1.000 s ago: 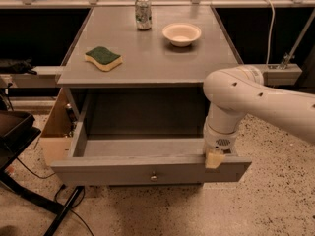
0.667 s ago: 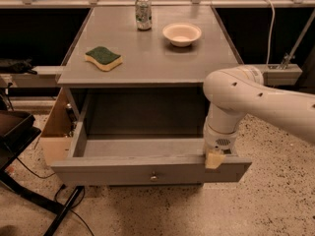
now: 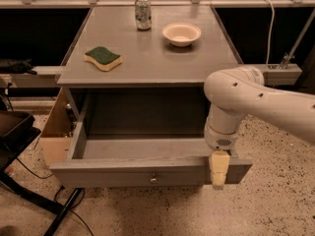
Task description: Open top drawer
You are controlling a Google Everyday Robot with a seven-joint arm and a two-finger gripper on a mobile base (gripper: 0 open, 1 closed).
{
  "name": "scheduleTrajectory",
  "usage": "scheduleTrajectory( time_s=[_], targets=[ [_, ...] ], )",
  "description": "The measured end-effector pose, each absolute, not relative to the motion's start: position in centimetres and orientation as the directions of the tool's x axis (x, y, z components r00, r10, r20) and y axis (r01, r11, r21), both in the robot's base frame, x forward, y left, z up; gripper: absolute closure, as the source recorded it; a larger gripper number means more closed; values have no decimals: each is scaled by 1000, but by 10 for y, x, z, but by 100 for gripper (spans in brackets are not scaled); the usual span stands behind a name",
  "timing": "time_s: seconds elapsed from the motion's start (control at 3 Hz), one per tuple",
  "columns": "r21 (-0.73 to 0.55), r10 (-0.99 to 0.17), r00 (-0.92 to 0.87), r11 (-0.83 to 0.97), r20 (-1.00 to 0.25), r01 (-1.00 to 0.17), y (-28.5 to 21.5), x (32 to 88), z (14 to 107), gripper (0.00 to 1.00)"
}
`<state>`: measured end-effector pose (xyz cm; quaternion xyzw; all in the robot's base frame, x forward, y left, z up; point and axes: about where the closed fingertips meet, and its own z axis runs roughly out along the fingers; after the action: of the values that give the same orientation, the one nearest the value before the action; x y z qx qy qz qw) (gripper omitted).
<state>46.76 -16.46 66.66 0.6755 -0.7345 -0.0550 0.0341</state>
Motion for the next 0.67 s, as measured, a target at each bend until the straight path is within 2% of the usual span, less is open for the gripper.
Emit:
scheduleTrajectory(
  time_s=[0.33,0.67],
  targets=[
    [127,-996,-85,81,-25,-989,-165,467,666,0],
    [145,-993,-109,102,-40,-984,-172,449,663,16]
  ],
)
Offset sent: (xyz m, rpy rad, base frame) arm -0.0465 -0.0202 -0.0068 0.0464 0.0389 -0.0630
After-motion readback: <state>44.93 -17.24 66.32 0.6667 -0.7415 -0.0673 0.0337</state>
